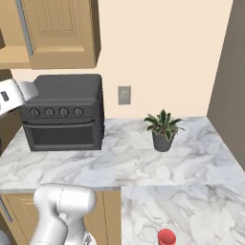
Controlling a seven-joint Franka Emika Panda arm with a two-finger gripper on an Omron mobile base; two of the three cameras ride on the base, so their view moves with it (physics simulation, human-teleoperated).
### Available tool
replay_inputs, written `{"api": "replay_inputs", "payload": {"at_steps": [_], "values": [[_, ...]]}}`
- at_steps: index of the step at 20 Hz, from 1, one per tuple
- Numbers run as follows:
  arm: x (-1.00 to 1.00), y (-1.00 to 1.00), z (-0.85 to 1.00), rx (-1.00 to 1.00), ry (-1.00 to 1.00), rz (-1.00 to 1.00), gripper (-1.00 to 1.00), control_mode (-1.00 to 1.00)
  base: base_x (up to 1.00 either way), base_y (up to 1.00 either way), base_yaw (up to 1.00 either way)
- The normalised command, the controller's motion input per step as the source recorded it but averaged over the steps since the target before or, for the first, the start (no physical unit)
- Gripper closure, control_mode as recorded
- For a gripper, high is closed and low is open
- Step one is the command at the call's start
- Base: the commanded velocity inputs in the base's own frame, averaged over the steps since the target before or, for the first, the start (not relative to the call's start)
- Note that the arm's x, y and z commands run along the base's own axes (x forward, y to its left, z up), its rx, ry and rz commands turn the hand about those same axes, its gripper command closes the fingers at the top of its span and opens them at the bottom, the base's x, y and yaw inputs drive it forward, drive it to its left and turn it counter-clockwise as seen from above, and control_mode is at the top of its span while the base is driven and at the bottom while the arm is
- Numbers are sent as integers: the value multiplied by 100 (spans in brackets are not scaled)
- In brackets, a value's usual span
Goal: Pick the avocado and bread from the counter and place them on the plate. Then pick the jam from the cabinet and place it next to the plate. Lastly close the cabinet door.
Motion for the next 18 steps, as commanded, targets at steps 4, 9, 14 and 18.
{"api": "replay_inputs", "payload": {"at_steps": [4,9,14,18], "values": [[-36,-4,5,7,-28,7,-100,-100,0,0,0],[-30,16,10,6,-15,5,-100,-100,0,0,0],[-20,27,12,3,-4,4,-100,-100,0,0,0],[-12,2,0,0,-3,0,-100,-100,0,0,0]]}}
